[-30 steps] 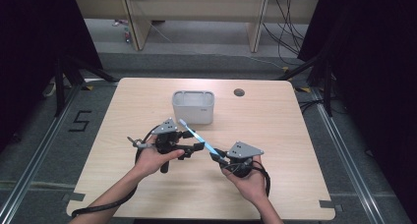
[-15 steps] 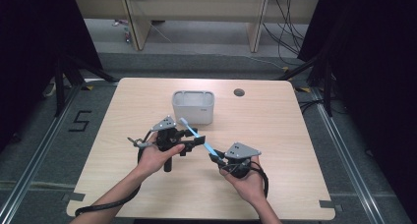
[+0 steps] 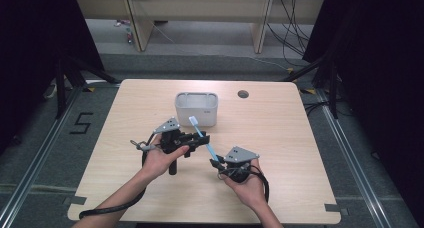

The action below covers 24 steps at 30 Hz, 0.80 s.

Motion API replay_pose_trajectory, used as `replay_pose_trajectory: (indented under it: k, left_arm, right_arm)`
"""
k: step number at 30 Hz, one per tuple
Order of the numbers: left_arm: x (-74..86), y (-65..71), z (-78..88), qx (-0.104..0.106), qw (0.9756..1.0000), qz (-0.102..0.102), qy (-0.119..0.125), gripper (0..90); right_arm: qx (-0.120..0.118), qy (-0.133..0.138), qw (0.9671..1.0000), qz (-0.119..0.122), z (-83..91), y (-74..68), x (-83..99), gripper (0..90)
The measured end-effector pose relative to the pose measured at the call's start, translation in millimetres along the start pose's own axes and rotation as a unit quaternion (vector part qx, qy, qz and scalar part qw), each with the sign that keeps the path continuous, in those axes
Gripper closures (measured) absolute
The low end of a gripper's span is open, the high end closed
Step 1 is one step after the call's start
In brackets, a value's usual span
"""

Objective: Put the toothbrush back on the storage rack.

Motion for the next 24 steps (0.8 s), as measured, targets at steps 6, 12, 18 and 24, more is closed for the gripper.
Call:
replay_pose_trajectory:
  k: [6,12,18,24]
  left_arm:
    - [-3.2,10.4,-0.3,0.013,0.9996,-0.023,-0.001,80.5]
    - [-7.7,13.4,2.5,0.008,0.9989,-0.046,0.002,81.5]
    - [-12.7,7.2,9.0,-0.017,0.9978,-0.063,0.013,82.0]
    - [-12.7,0.9,14.0,-0.031,0.9968,-0.070,0.023,82.5]
  right_arm:
    - [-0.008,-0.005,0.9999,0.004,-4.1,-5.5,-2.4,73.3]
    - [-0.006,-0.004,0.9999,-0.007,-3.7,-6.4,-5.1,62.8]
    - [0.001,0.003,1.0000,0.003,1.6,-3.3,-5.9,59.5]
    - [0.008,0.006,0.9999,-0.004,5.9,0.7,-4.7,59.0]
Point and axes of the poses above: each handheld gripper's, and its own axes: z roughly backward along the jaws, x roughly out of its underside, y roughly to its right, the point moved 8 cm from there along -z, roughly forward along the jaws, and after that the axes turned 3 degrees about -z, right-handed, at the moved point
